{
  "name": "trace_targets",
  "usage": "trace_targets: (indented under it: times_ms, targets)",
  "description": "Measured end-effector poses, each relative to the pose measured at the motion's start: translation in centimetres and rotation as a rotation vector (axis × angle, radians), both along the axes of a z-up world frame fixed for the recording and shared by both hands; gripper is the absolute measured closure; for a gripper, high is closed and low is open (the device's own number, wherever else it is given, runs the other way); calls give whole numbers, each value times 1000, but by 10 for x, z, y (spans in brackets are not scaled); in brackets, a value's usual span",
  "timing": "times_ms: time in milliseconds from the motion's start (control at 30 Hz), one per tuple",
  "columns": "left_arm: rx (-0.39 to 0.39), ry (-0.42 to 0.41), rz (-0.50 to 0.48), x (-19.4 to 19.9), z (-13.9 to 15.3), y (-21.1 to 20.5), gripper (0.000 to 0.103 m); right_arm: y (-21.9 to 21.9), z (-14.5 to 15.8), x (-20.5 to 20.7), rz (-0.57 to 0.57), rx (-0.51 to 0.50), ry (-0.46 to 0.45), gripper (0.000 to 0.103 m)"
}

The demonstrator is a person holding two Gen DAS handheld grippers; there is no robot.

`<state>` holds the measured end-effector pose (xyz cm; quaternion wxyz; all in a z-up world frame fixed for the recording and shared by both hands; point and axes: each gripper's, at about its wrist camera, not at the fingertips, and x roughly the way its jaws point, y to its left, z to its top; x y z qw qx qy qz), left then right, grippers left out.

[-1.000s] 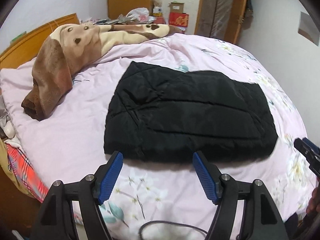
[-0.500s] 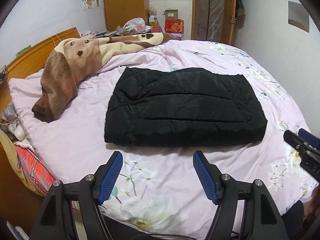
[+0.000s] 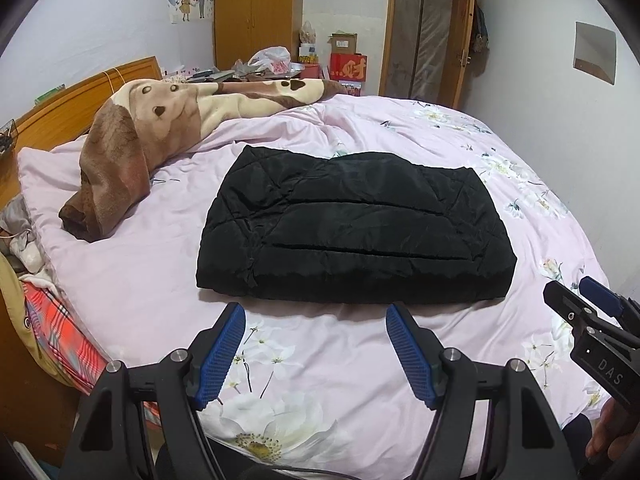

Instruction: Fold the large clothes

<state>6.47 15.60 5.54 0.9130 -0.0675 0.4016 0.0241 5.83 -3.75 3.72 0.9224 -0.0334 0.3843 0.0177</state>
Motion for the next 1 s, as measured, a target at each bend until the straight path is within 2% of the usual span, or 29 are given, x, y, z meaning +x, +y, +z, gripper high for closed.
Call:
trace_targets:
  times_ms: [267, 333, 433, 600, 1000]
  targets:
    - [-26, 5, 5, -3, -2, -1, 30, 1, 2, -2, 4, 9, -3, 34]
    - [-17, 3, 11, -3, -1, -2, 30, 1, 2, -3, 4, 7, -4, 34]
    - [36, 3, 24, -5, -1, -5, 30, 2, 2, -3, 7, 8, -4, 34]
    - [17, -9, 23, -9, -1, -5, 30, 4, 1, -4, 10, 7, -1, 34]
    - [32, -1, 39, -11, -3, -2, 30, 6, 0, -5, 11, 6, 5, 34]
